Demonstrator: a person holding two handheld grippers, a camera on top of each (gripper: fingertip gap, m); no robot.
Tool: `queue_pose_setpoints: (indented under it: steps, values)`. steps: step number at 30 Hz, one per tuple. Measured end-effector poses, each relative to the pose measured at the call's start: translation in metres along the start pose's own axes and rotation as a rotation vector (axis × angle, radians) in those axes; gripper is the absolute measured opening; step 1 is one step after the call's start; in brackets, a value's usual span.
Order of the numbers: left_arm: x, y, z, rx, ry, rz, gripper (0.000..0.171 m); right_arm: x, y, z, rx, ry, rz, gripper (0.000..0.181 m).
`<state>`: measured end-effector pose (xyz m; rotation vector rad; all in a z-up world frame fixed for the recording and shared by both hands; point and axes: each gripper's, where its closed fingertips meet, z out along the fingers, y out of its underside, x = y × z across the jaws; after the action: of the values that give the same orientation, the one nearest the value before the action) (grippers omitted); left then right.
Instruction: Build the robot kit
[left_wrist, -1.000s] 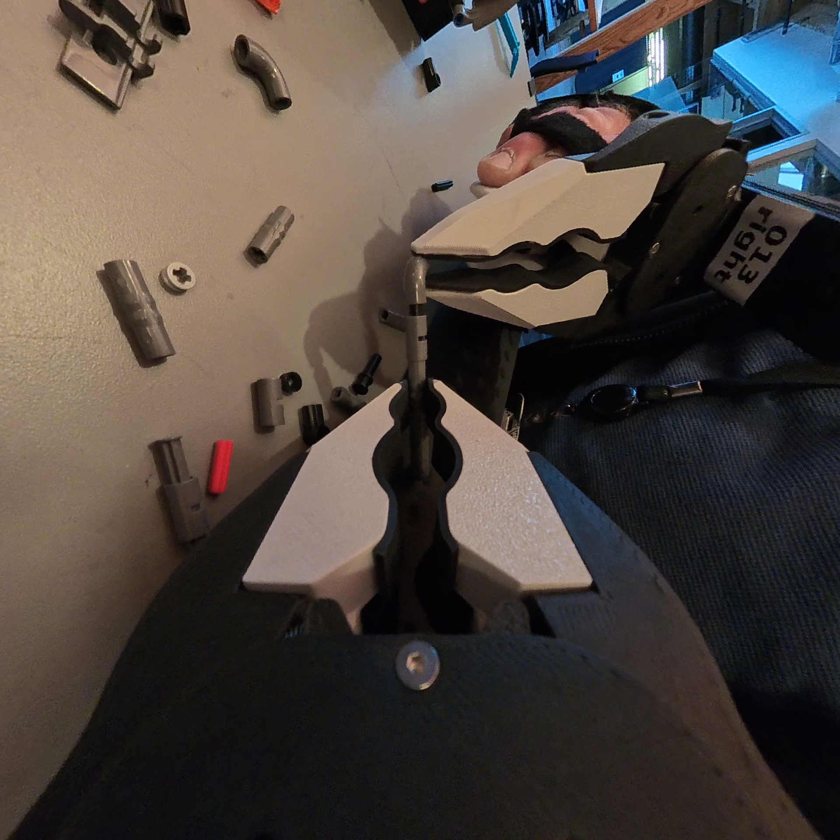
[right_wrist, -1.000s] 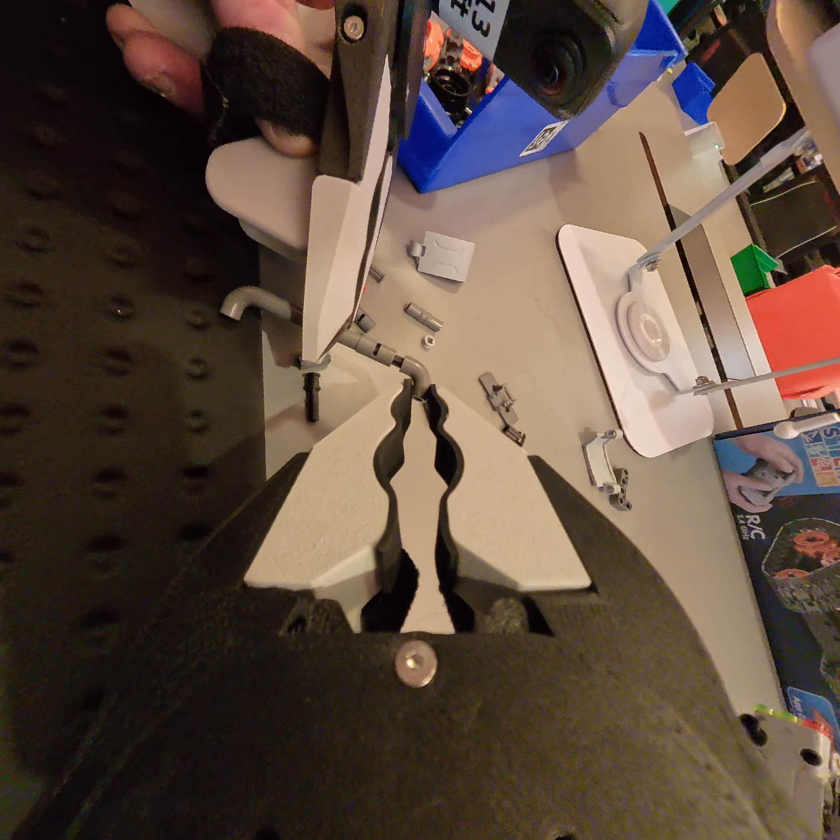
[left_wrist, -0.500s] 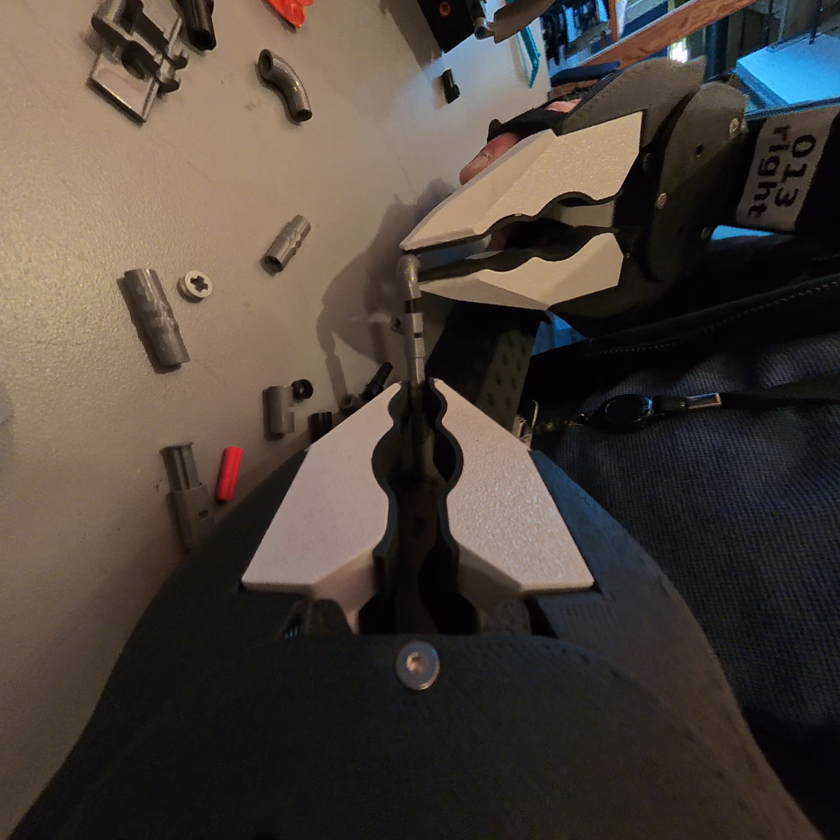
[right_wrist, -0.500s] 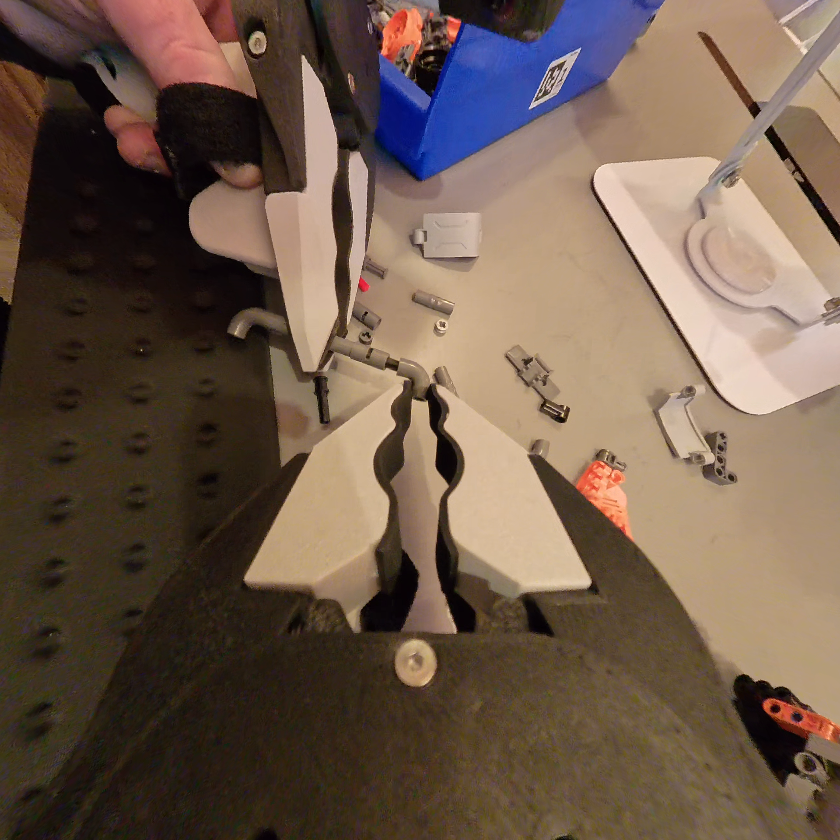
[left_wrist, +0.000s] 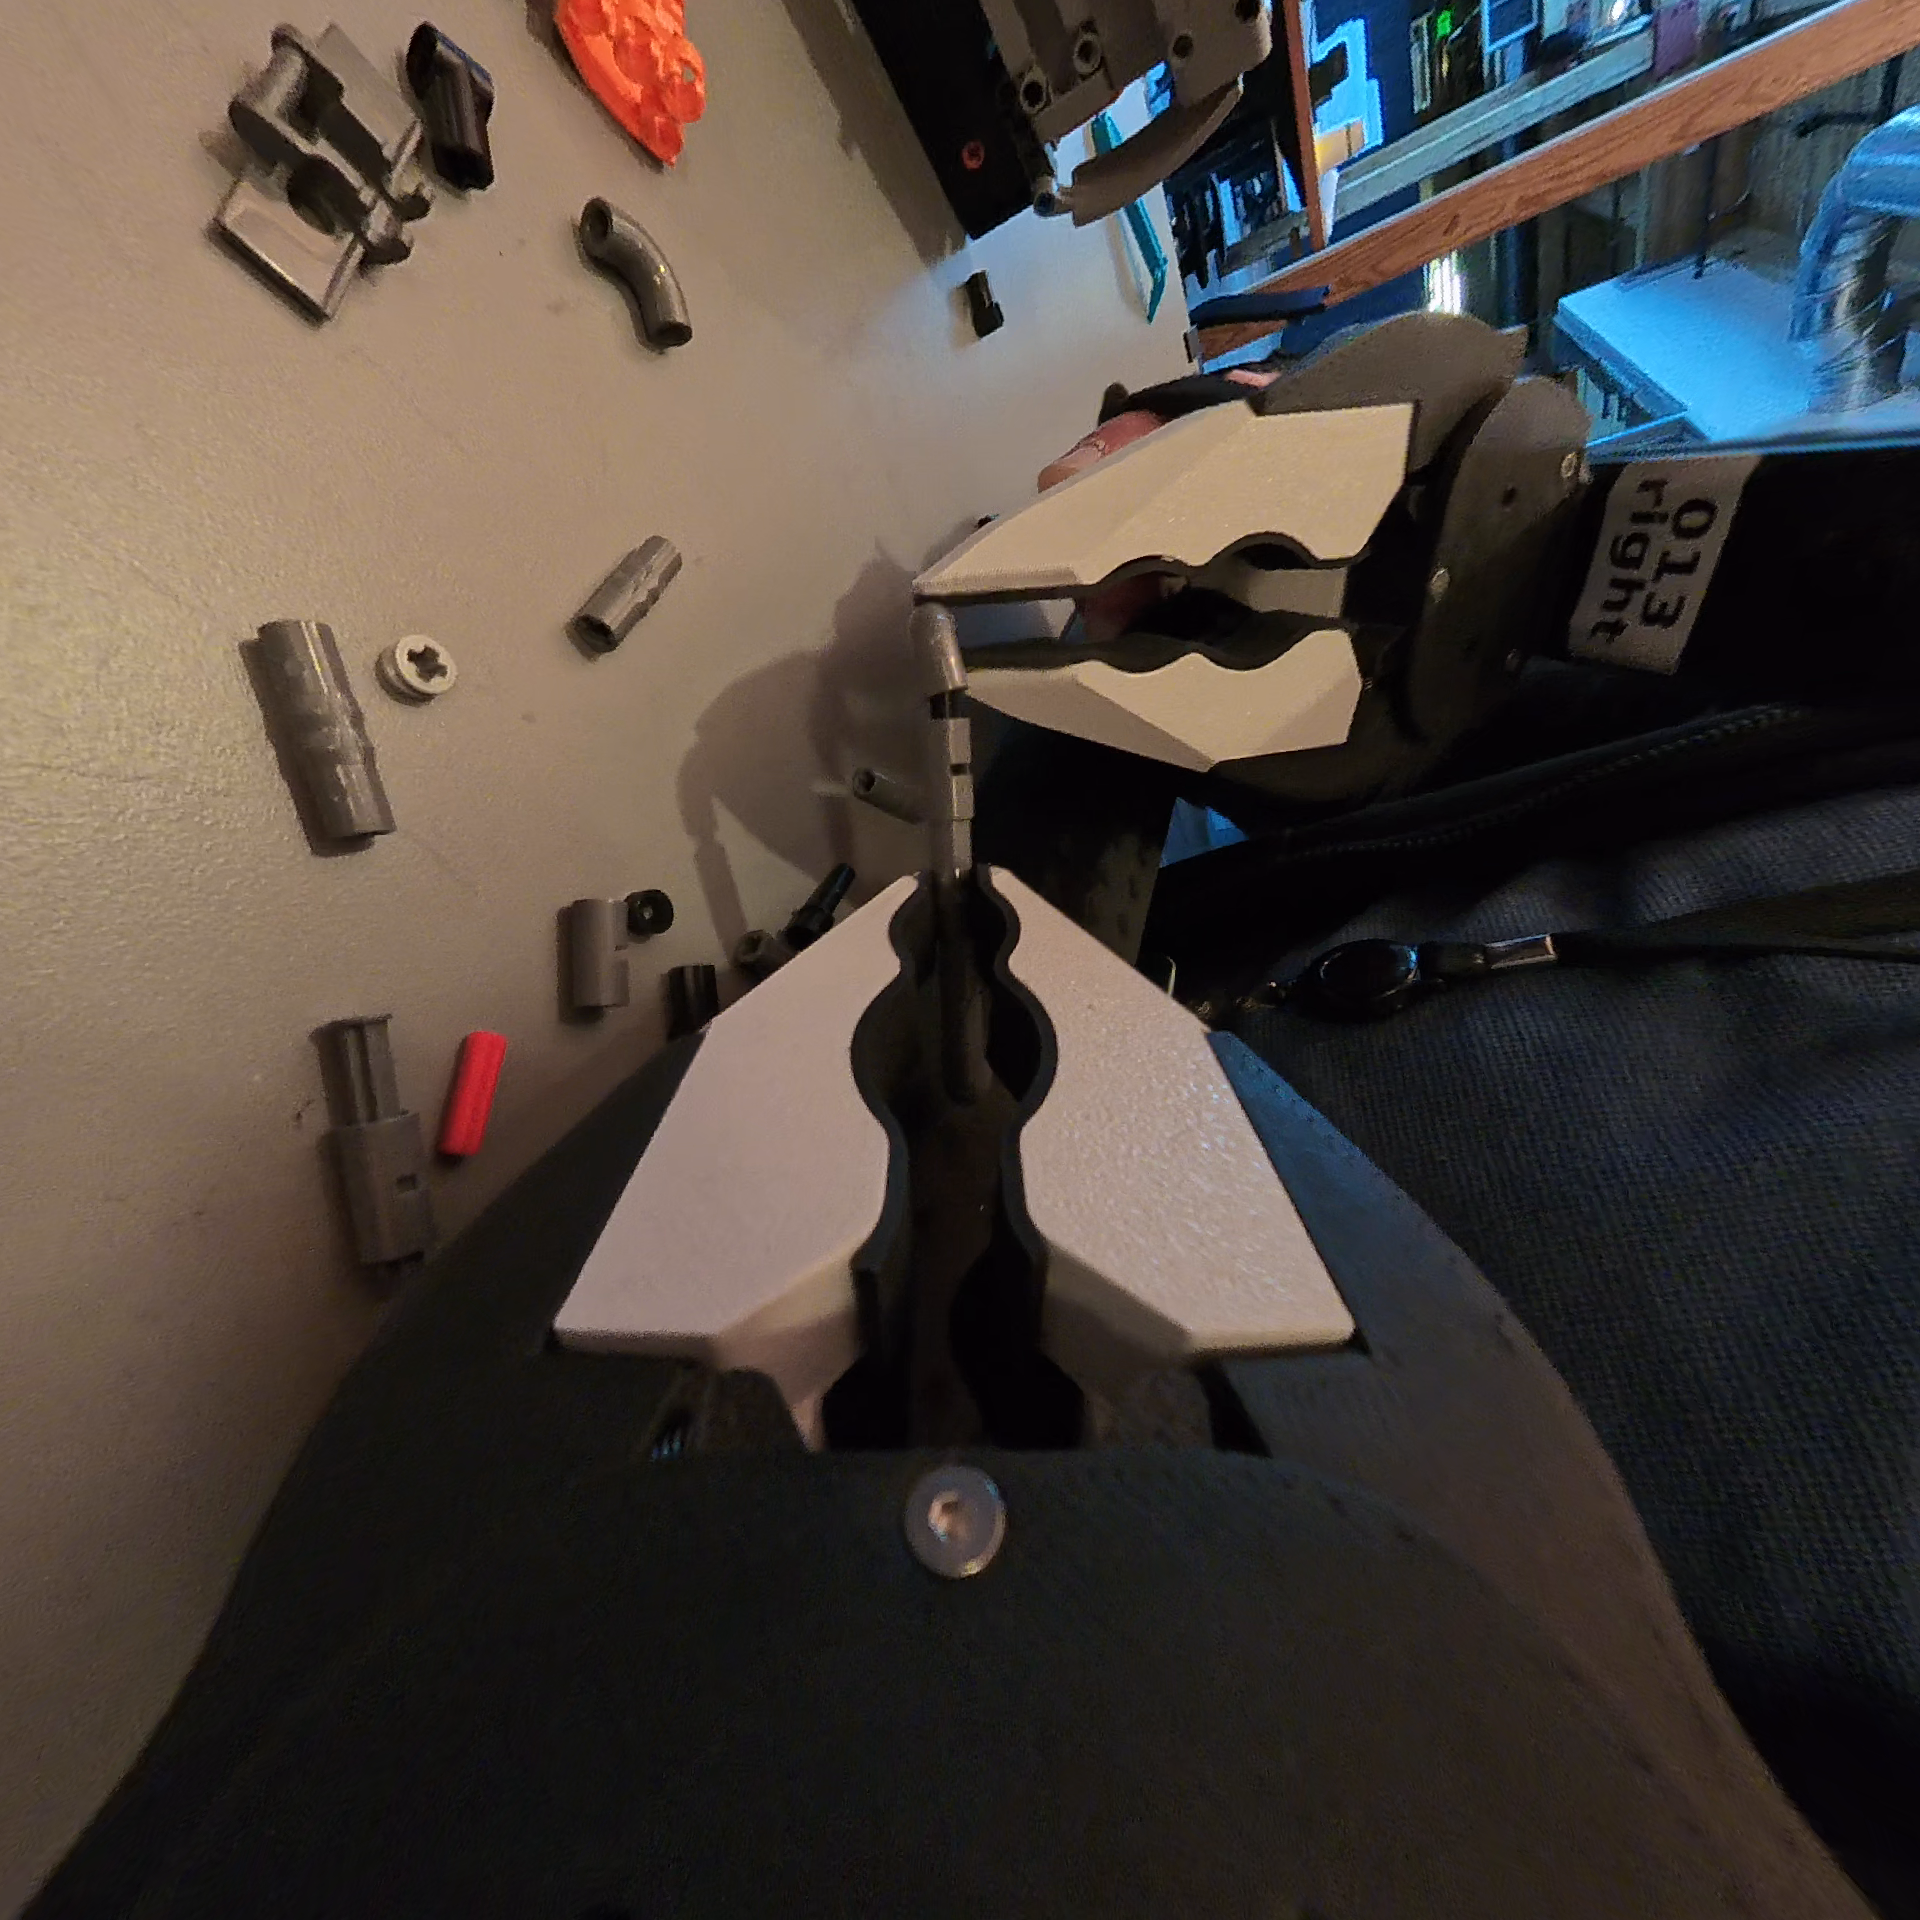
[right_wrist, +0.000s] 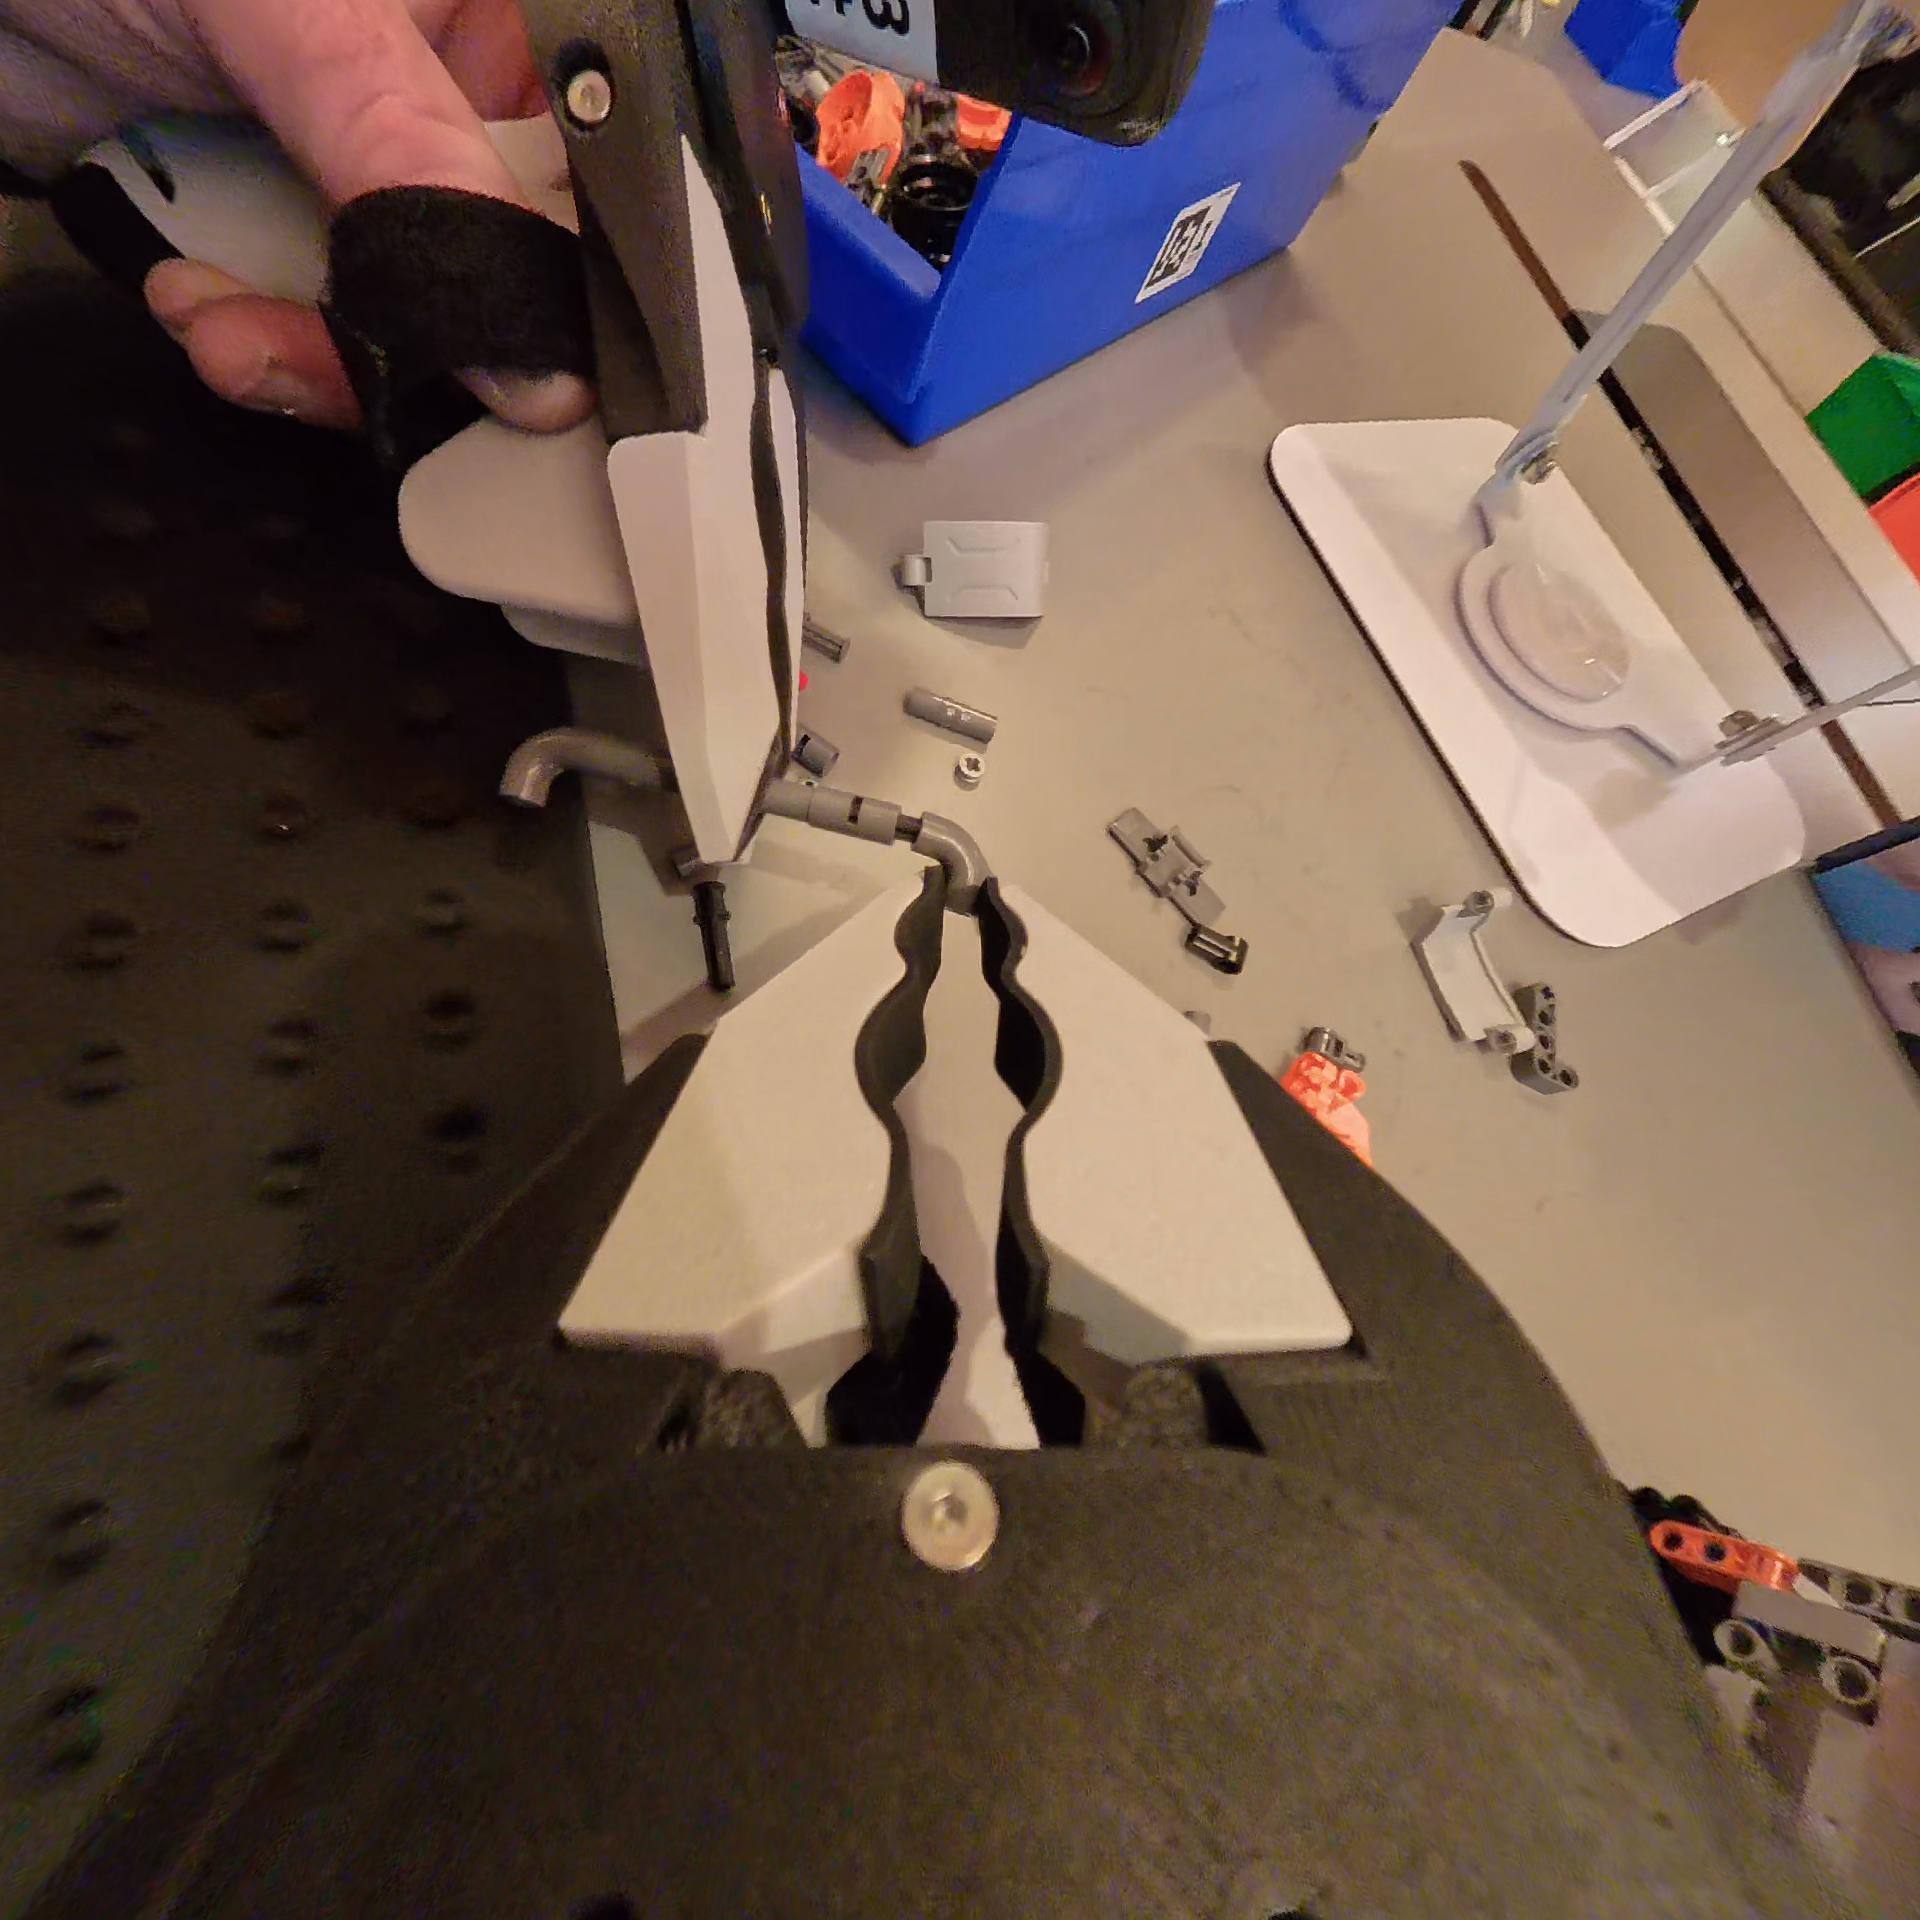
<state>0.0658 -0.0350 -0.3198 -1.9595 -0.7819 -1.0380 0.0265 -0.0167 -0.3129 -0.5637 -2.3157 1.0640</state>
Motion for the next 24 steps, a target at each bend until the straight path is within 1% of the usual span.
queue_pose_setpoints:
  steps: [6, 13, 17, 20, 24]
  values:
    - [-0.002, 0.003, 0.004, -0.007, -0.031, 0.019, 0.003, -0.002, 0.001, -0.002, -0.022, 0.028, -0.109, 0.004]
    - [-0.004, 0.005, 0.006, -0.028, -0.03, -0.008, 0.002, -0.004, 0.003, 0.0, -0.071, 0.073, -0.308, 0.003]
    - [-0.004, 0.005, 0.007, -0.038, -0.031, -0.014, 0.003, -0.003, 0.001, -0.001, -0.072, 0.024, -0.373, 0.003]
    - [-0.007, 0.007, 0.01, -0.058, -0.051, -0.015, 0.003, -0.004, 0.005, 0.002, -0.115, -0.023, -0.45, 0.003]
    - [-0.007, 0.008, 0.01, -0.068, -0.055, -0.012, 0.003, -0.007, 0.004, 0.002, -0.108, -0.076, -0.442, 0.003]
